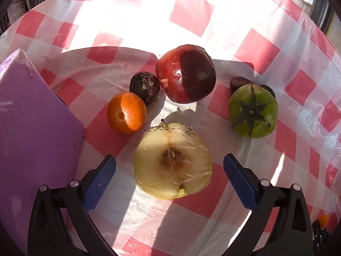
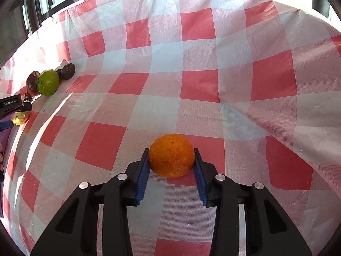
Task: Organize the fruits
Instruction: 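Grasp a small tangerine with the right tool while the left tool grasps the halved pear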
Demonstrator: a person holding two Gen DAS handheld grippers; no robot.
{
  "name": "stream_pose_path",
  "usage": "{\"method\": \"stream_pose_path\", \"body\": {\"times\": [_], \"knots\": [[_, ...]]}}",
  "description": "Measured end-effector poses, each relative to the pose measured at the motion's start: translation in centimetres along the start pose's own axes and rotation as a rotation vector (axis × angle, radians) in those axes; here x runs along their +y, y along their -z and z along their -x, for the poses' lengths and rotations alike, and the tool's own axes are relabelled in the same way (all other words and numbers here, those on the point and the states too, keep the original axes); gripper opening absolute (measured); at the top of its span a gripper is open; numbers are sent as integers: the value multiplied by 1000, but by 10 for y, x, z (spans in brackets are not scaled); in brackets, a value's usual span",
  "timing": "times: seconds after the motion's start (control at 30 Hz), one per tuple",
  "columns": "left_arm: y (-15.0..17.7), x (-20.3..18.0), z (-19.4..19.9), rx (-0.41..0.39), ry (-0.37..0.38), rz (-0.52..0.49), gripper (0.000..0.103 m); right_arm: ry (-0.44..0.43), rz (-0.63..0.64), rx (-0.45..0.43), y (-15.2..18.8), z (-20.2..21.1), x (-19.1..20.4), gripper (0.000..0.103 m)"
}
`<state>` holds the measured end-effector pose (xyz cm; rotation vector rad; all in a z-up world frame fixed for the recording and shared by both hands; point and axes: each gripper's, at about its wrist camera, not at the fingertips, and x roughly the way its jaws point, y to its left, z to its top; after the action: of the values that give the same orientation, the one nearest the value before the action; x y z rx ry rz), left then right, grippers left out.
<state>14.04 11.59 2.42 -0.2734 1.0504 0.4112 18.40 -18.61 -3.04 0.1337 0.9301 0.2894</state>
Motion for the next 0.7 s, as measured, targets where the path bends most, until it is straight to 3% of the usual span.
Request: {"method": "stream_pose_path", "body": {"times": [0.03,0.1,0.13,0.27,0.53,0.7], "knots": [[-3,-2,-4,11,-2,-14,99,2,0,2,0,1,0,39],[-5,-8,-5,12,-13,-66,67,5,1,7,1,2,1,38],[-3,-12,1,1,6,-97,64,4,0,10,2,4,1,38],[26,-12,27,47,96,-117,63,-14,3,21,10,17,3,38],[129,3,98,114,181,-225,63,-89,38,50,35,53,21,38],[168,9,121,141,235,-317,63,-128,52,91,58,71,33,38]]}}
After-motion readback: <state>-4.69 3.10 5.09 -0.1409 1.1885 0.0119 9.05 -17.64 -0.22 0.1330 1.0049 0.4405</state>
